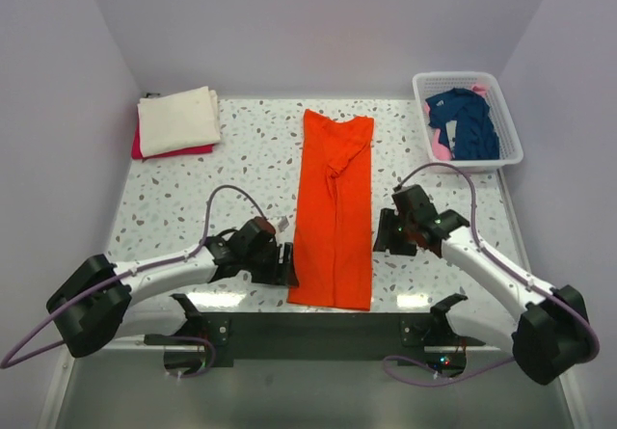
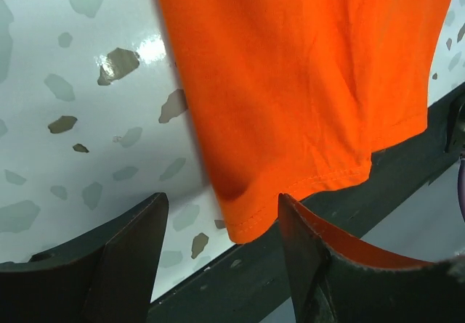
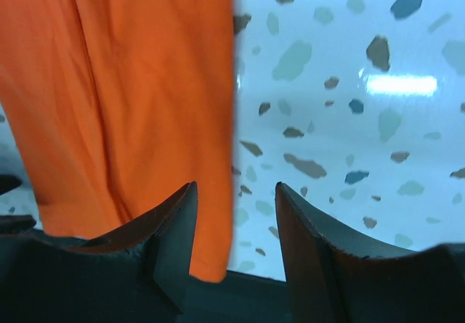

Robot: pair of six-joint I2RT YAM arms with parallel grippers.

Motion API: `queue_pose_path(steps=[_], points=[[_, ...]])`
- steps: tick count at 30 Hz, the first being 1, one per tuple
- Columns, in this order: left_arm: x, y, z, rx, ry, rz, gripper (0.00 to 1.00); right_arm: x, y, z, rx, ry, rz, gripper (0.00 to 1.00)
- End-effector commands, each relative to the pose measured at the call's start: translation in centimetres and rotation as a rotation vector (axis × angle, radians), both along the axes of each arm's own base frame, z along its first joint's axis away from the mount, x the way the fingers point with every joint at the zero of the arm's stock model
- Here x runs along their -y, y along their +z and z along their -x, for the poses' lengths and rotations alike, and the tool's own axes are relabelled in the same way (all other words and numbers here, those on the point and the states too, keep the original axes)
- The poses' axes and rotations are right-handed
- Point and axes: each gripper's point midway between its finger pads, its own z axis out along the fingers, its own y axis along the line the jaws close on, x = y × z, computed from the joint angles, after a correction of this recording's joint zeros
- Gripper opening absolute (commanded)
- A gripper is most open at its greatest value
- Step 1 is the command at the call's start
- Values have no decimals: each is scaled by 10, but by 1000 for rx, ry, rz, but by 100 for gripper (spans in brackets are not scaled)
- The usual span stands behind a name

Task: Fold and stack the t-shirts
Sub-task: Fold the tshirt

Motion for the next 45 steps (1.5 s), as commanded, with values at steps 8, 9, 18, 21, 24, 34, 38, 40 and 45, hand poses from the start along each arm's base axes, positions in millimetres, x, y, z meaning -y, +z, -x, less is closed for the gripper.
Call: queue_pose_path(steps=[8,9,18,21,24,34,38,40,45], points=[[-15,-25,37,-157,-30,-55,64,-8,-19,99,-245,-12,-186,50],[-16,-26,40,-165,-33,-58,64,-7,-22,105,-261,-8,-187,50],[-23,-36,55,-216,-34,-94,56,-18,-49,142,-385,-4,-239,50],[-27,-39,60,-227,-24,-112,51,-20,-53,146,-408,-1,-241,50],[-29,-42,64,-240,-10,-121,46,-26,-54,143,-403,-8,-264,50],[-25,-40,68,-235,-3,-109,30,-44,-53,132,-394,-44,-361,50],[-24,-38,66,-225,2,-107,24,-45,-54,130,-392,-46,-361,50],[-22,-35,64,-219,2,-101,22,-46,-55,129,-393,-44,-362,50],[-19,-26,61,-202,4,-83,37,-44,-62,134,-410,-47,-359,50]])
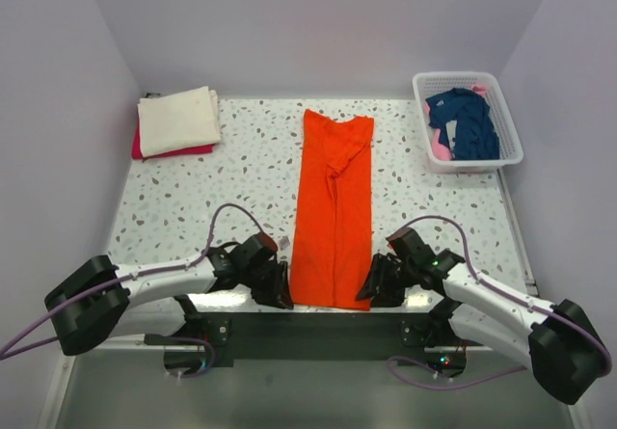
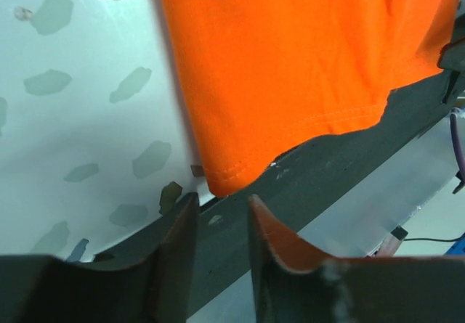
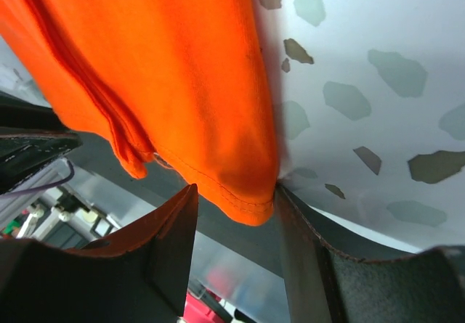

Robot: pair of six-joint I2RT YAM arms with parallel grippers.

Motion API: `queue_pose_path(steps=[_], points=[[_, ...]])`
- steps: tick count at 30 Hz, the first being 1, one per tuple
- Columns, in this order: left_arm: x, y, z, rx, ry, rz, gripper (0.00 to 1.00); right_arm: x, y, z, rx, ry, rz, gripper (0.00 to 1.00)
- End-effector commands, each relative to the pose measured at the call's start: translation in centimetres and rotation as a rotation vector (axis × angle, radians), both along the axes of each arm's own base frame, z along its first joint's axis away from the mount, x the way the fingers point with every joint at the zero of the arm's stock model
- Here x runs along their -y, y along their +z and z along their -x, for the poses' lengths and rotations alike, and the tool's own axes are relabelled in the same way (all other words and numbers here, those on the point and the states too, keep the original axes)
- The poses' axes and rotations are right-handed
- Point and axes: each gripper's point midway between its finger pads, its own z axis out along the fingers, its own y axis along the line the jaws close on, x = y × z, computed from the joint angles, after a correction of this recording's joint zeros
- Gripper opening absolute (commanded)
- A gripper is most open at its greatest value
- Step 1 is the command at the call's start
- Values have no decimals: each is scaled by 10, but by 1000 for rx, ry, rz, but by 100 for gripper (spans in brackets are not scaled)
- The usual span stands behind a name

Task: Fold and stack the t-shirts
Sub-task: Fold the tshirt

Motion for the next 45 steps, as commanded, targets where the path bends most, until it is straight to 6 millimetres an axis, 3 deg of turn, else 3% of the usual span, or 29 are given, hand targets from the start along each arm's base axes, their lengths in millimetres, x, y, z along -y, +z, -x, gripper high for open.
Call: queue_pose_path(steps=[1,7,13,22,31,41,45], points=[[-25,-13,6,-5,18,-118,40,6,-14,9,-29,-8,22,50],[-26,-11,1,18,39,-120,51,9,-16,9,-23,-13,30,50],[-18,-9,-15,61,58,-102,50,10,-18,11,-23,-17,28,50],[-16,-14,-32,71,95,-85,45,18,-15,13,-13,-2,70,51],[-21,-27,-23,31,90,-104,40,26,-11,9,-5,-28,128,52],[-18,-26,-15,20,87,-92,26,24,-12,2,-1,-55,138,47],[-16,-24,-11,20,85,-79,23,25,-20,8,-31,-68,137,47]])
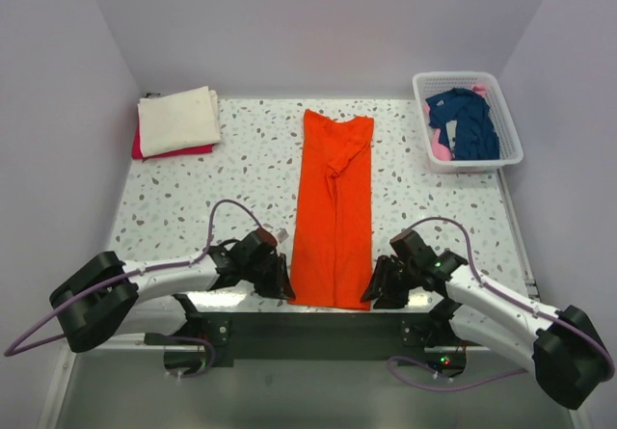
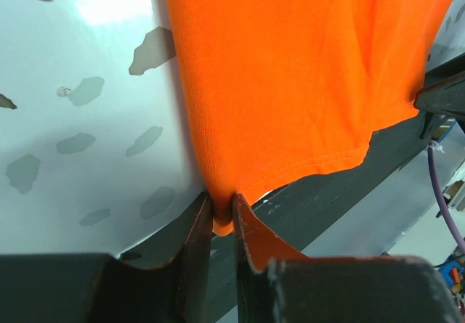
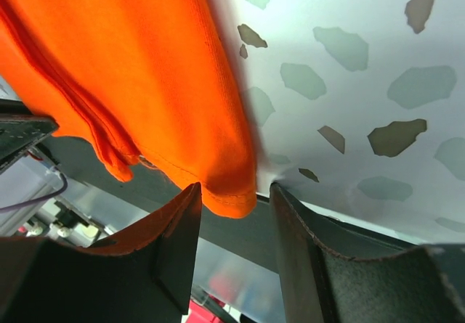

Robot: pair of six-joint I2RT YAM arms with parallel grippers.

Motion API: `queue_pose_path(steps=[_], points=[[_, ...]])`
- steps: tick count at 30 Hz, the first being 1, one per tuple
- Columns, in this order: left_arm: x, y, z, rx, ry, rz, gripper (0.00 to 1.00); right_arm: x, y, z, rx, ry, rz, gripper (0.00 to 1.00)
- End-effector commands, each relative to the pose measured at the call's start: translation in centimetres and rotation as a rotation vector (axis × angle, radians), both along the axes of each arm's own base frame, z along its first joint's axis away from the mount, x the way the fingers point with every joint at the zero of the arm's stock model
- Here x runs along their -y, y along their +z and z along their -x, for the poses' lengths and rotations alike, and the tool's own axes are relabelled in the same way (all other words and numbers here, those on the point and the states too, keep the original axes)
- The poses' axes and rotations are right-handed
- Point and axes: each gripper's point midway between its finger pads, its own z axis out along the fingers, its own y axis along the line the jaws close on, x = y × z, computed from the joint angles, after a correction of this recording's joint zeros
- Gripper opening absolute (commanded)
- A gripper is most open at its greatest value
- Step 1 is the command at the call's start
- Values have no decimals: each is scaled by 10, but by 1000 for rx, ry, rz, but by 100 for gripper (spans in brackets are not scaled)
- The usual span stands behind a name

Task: Fold and stack the t-shirts
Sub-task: Fold the tshirt

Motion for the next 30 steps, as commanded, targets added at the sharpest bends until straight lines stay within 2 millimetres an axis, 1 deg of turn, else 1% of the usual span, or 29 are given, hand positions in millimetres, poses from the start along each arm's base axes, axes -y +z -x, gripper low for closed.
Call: queue_pose_path(steps=[1,5,11,14,20,23,24,26,27,28,30], points=[[-23,-22,13,-19,11,-108,22,13,-18,5,-25,-45,78,47],[-22,-22,16,-25,16,-105,16,9,-19,5,-22,-53,64,46],[-20,-16,17,-17,17,-98,2,4,-24,8,-26,-49,76,46],[-20,-14,18,-15,17,-101,1,2,-25,8,-24,-43,84,46],[-18,-11,24,-15,9,-106,0,1,-26,8,-14,-29,99,38],[-16,-7,25,-12,9,-101,0,-1,-25,9,-11,-22,98,31],[-16,-6,26,-9,7,-101,0,-1,-25,9,-10,-19,97,24],[-15,-3,26,-7,9,-96,0,-2,-24,9,-8,-13,95,18],[-14,0,26,-3,6,-91,0,-1,-23,9,-4,-7,98,11],[-13,1,25,-1,7,-90,0,0,-23,10,-10,1,107,8],[-11,8,26,7,1,-87,0,-1,-16,7,11,17,107,2]])
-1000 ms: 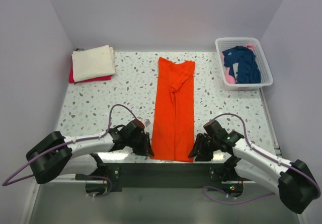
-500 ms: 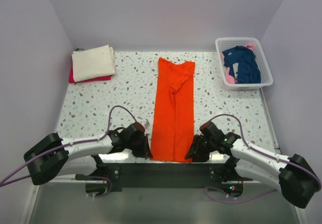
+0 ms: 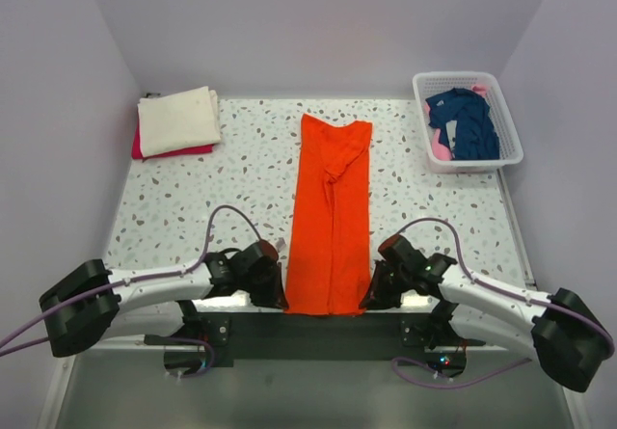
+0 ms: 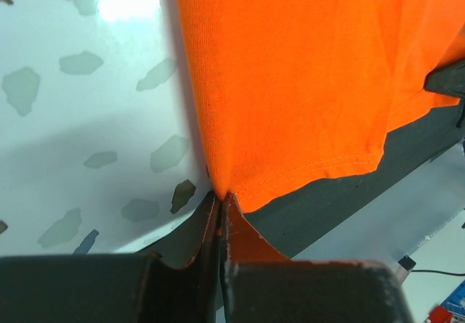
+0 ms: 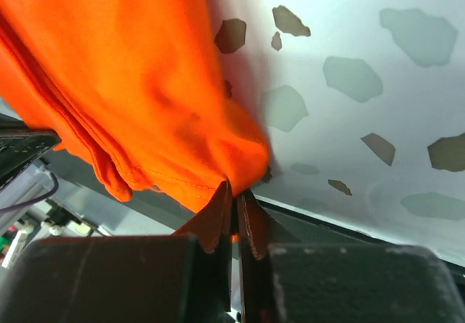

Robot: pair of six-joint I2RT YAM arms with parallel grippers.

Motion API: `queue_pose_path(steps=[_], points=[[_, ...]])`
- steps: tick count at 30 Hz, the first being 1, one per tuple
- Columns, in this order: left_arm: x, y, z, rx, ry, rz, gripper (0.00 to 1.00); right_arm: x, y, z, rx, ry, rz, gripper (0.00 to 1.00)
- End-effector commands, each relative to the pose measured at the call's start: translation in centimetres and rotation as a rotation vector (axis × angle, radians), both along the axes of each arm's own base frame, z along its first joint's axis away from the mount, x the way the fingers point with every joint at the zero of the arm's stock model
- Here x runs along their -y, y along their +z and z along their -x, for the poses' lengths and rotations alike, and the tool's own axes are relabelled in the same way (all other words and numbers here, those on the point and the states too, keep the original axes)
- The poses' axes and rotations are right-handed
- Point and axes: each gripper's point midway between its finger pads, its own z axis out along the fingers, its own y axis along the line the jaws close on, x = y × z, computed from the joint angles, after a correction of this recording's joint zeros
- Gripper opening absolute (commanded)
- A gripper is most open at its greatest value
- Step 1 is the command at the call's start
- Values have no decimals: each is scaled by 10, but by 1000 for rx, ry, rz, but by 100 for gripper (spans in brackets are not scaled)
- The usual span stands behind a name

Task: Fold and stack the t-shirts
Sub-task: Fold the tshirt

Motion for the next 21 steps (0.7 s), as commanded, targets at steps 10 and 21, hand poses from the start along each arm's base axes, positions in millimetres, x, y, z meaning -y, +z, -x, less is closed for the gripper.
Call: queue_pose_path(steps=[10,21], points=[[11,30,0,36,-8,-10,0,14,28,-4,86,95,103,0],[40,57,-66,199,-18,-37,0,-24,56,-76,294,133,146,0]])
